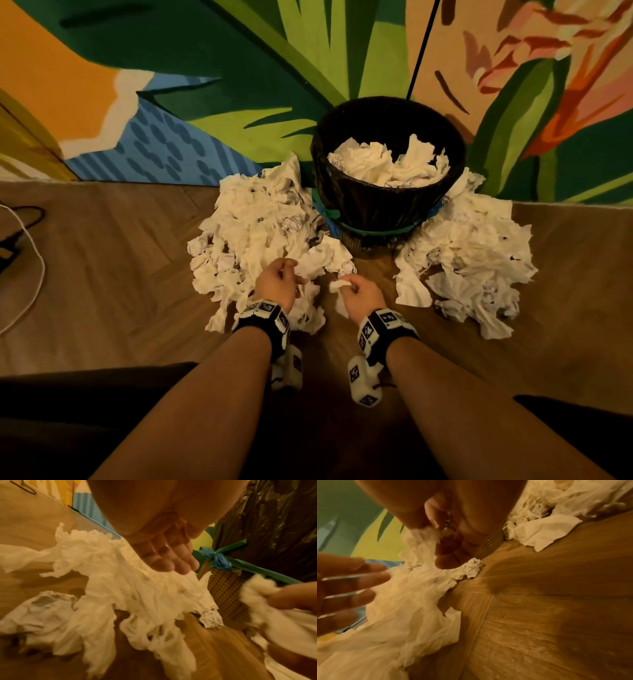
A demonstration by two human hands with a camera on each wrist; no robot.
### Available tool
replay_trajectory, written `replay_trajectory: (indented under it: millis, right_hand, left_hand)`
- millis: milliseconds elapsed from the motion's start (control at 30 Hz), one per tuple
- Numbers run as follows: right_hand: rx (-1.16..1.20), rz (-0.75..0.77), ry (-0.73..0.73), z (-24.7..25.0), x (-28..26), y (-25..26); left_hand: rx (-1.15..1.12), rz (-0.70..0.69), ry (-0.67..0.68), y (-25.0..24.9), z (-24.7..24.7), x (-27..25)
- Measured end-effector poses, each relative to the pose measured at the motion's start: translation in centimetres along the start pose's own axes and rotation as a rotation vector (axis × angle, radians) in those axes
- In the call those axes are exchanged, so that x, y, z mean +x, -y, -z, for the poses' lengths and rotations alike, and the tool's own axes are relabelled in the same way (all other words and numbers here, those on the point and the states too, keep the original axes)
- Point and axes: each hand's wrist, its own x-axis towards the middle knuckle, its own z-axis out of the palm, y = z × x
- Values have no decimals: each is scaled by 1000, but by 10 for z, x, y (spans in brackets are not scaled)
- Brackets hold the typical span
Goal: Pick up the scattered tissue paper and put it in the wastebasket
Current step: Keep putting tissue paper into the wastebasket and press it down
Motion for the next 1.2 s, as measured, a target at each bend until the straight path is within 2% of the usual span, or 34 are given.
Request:
replay_trajectory:
  millis: [67,133,200,300,367,433,533,633,767,867,967,1067,1133,1200]
  right_hand:
    - [88,-155,-33,8,-1,1]
    - [68,-227,0,15,-3,1]
    - [-137,-152,82,15,-5,-3]
    - [-356,-30,215,0,-11,-11]
    - [-471,57,360,-13,-19,-14]
    - [-623,176,490,-27,-26,-19]
    - [-774,301,519,-37,-33,-23]
    - [-775,245,456,-34,-25,-21]
    - [-708,170,374,-22,-10,-17]
    - [-452,24,240,-16,-6,-15]
    - [-198,-105,72,-7,-1,-9]
    - [-105,-150,-37,9,3,-9]
    - [-59,-187,-62,16,6,-11]
    - [106,-206,-94,19,8,-13]
  left_hand:
    - [112,-35,-98,7,10,3]
    - [259,-68,-132,15,16,2]
    - [402,-92,-64,22,17,-2]
    - [696,-138,167,26,9,-9]
    - [867,-164,293,27,2,-11]
    - [989,-201,325,27,-2,-12]
    - [1103,-232,308,30,1,-10]
    - [978,-203,242,31,9,-7]
    - [530,-180,21,24,12,-9]
    - [264,-142,-182,12,13,-4]
    - [48,-15,-342,0,22,10]
    - [-122,45,-416,-7,29,20]
    - [-134,49,-431,-8,31,24]
    - [-89,63,-390,-7,30,22]
